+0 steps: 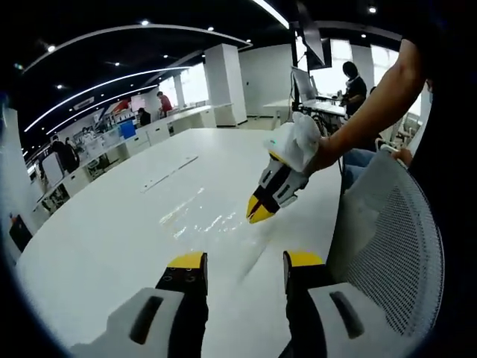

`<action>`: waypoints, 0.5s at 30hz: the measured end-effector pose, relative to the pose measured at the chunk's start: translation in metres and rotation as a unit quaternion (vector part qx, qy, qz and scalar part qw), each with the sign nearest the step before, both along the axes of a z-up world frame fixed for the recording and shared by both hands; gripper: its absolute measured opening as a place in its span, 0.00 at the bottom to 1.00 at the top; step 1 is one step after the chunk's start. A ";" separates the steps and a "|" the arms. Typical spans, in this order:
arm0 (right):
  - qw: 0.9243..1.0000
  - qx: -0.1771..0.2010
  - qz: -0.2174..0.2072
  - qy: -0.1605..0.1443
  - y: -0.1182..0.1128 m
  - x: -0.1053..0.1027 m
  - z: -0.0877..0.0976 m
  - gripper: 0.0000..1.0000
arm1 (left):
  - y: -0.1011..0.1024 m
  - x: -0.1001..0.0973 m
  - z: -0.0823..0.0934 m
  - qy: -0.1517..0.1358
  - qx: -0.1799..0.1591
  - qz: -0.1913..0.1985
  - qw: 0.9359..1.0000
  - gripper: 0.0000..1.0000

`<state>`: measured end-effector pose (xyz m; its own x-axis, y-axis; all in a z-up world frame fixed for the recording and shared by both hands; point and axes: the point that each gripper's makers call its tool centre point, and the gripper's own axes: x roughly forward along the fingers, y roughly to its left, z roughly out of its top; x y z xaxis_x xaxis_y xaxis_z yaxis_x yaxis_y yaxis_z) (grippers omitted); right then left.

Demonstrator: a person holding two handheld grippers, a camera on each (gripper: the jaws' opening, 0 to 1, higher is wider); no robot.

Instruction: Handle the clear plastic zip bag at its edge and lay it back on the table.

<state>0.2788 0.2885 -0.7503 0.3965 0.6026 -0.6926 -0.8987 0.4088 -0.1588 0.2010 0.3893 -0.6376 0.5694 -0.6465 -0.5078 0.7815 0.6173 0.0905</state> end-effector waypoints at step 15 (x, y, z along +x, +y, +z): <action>1.000 -0.003 0.007 0.008 -0.007 -0.014 -0.004 0.09 | 0.007 0.004 -0.003 -0.004 0.000 0.012 1.000 0.39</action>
